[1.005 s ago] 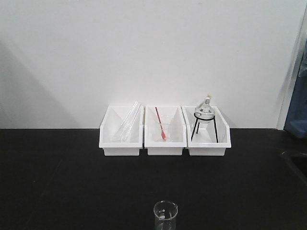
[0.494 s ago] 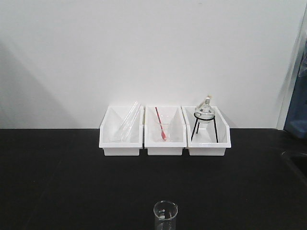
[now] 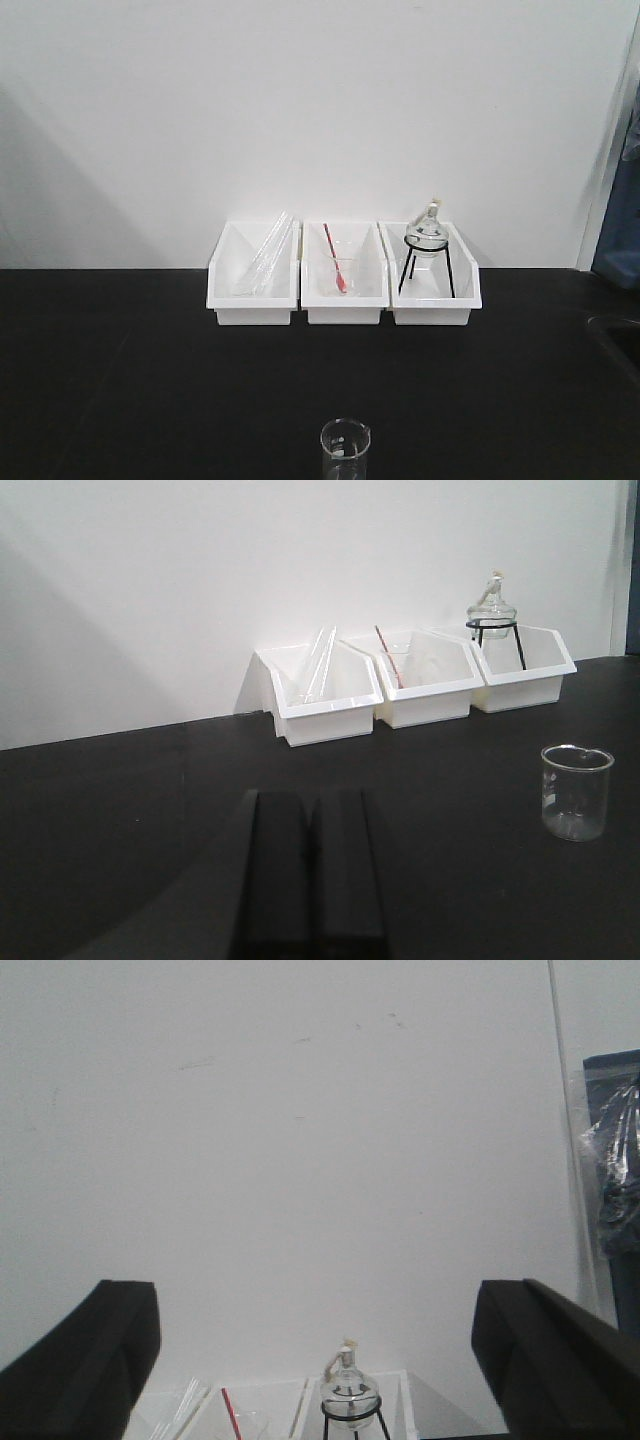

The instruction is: Pick beaker and place in left cabinet

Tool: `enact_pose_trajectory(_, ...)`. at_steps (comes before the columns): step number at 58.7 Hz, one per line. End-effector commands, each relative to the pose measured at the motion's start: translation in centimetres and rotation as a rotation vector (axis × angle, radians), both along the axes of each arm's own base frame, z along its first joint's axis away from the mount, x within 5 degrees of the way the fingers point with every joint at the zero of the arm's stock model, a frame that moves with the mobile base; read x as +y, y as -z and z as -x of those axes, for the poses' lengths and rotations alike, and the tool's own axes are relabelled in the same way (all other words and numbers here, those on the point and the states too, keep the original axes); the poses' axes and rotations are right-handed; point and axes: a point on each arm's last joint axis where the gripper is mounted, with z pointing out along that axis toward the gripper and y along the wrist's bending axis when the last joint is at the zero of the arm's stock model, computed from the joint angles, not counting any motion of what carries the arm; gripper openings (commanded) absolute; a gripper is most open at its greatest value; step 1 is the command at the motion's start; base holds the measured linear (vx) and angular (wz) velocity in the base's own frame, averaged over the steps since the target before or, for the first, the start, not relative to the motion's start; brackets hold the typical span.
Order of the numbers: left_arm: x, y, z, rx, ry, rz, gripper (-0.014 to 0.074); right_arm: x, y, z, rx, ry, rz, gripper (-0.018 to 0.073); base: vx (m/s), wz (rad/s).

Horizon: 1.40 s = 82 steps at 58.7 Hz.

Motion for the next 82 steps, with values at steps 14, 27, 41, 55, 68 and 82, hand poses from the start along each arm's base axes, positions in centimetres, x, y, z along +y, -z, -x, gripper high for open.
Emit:
enact_pose_trajectory(14,0.0,-0.3,0.1,-0.084,0.003,0.032,0.0001,3.2,8.2,-1.4,0.054,-0.354,0.127,0.0582,0.0,0.0)
enact_pose_trajectory(27,0.0,-0.3,0.1,-0.084,0.003,0.032,0.0001,4.9,17.7,-0.1,0.311,-0.581,0.145,0.0578,0.0,0.0)
enact_pose_trajectory(41,0.0,-0.3,0.1,-0.084,0.003,0.032,0.0001,5.8,22.0,-1.9,0.342,-0.68,0.094,0.0578,0.0,0.0)
enact_pose_trajectory(55,0.0,-0.3,0.1,-0.084,0.003,0.032,0.0001,8.4,23.7,-5.4,0.348,-0.768,0.108,0.0578,0.0,0.0)
enact_pose_trajectory(68,0.0,-0.3,0.1,-0.084,0.003,0.032,0.0001,11.1,24.7,-9.1,0.278,-0.785,0.155,0.0578,0.0,0.0)
enact_pose_trajectory(82,0.0,-0.3,0.1,-0.084,0.003,0.032,0.0001,12.8,25.4,-12.3,0.225,-0.801,0.158,0.0578,0.0,0.0)
